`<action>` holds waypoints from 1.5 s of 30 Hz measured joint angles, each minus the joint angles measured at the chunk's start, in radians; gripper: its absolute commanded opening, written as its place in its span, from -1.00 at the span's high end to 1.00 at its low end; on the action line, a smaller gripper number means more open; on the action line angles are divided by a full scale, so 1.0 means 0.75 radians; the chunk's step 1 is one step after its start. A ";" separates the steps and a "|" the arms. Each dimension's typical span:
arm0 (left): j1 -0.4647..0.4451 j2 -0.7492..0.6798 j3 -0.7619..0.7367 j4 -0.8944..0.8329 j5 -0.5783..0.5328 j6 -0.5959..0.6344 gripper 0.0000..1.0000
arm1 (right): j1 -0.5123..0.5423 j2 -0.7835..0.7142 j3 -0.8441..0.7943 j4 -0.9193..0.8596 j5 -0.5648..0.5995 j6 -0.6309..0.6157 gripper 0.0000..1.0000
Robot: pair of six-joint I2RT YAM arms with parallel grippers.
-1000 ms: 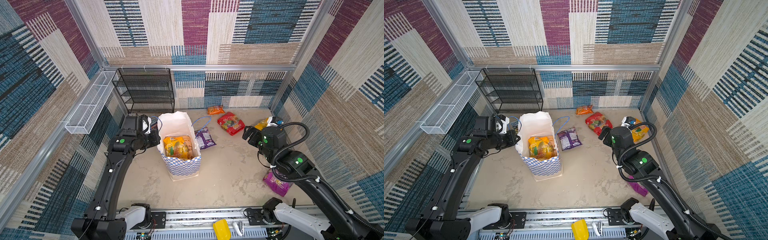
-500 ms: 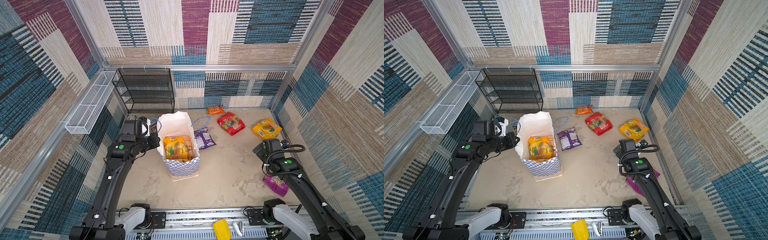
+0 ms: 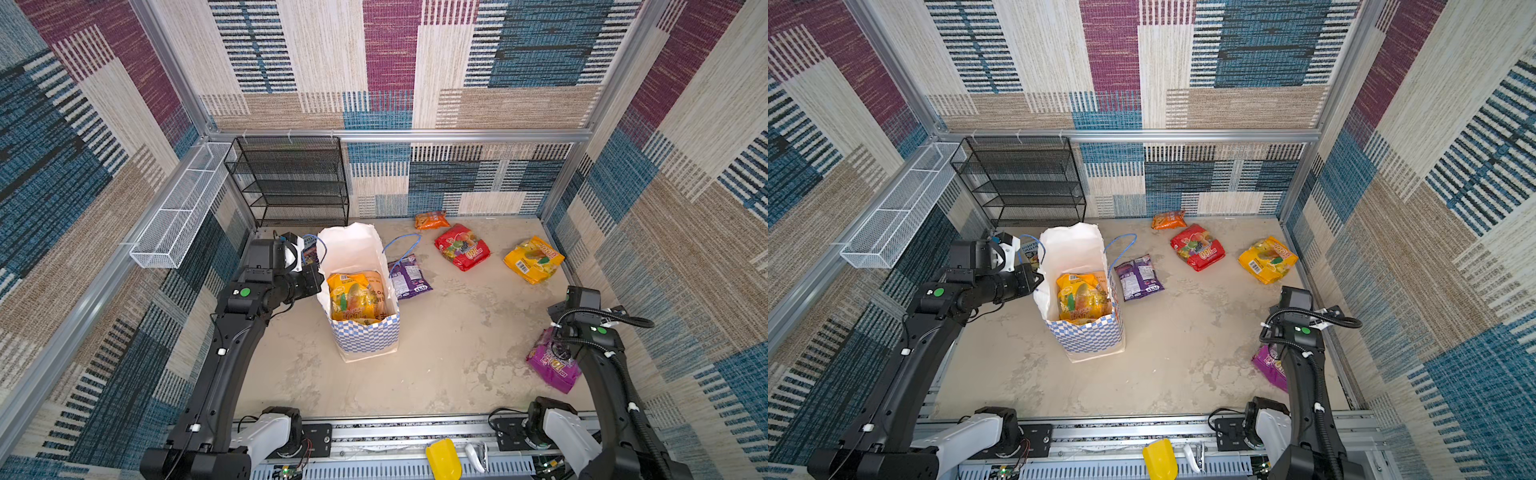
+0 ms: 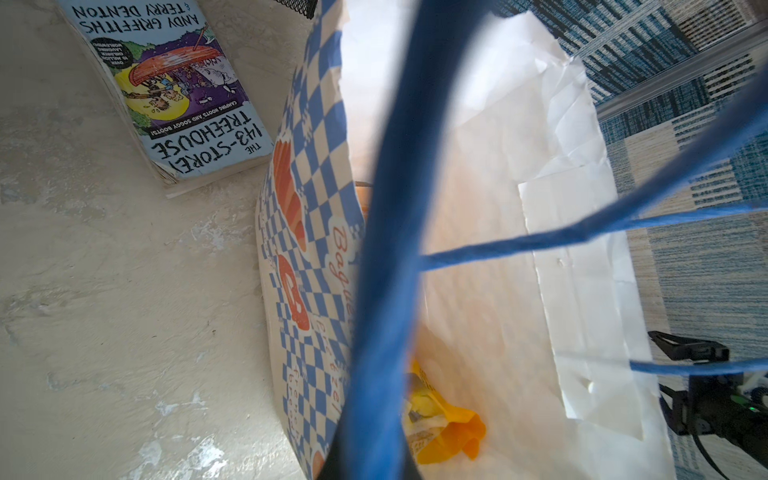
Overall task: Place the snacks into the paper bag
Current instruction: 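Lower the right gripper onto the purple grape candy bag and close it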
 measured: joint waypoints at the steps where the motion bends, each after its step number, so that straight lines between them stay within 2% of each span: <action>1: 0.000 0.001 0.000 0.001 0.001 0.000 1.00 | -0.033 0.002 -0.012 0.009 -0.008 -0.011 -0.99; 9: 0.000 0.011 -0.001 0.008 0.007 -0.001 1.00 | -0.148 0.030 -0.088 0.083 -0.077 -0.083 -0.99; 16: 0.000 0.011 -0.002 0.009 0.007 -0.002 1.00 | -0.154 0.077 -0.176 0.169 -0.171 -0.083 -1.00; 24: 0.000 0.010 -0.002 0.009 0.007 -0.005 1.00 | -0.154 0.069 -0.280 0.342 -0.342 -0.105 -0.79; 27: 0.001 0.010 -0.002 0.009 0.011 -0.005 1.00 | -0.134 0.067 -0.304 0.408 -0.413 -0.107 -0.81; 30: 0.001 0.011 -0.002 0.009 0.013 -0.005 1.00 | -0.035 0.075 -0.305 0.454 -0.447 -0.106 -0.83; 32: 0.001 0.011 -0.002 0.009 0.013 -0.005 1.00 | 0.078 0.099 -0.288 0.476 -0.471 -0.106 -0.84; 38: 0.001 0.015 -0.002 0.010 0.022 -0.005 1.00 | 0.337 0.267 -0.162 0.494 -0.525 -0.124 -0.86; 41: 0.000 0.015 -0.002 0.011 0.026 -0.005 1.00 | 0.407 0.300 -0.095 0.459 -0.527 -0.158 -0.99; 45: 0.000 0.016 -0.002 0.011 0.027 -0.005 1.00 | 0.421 0.247 -0.064 0.394 -0.475 -0.217 -0.99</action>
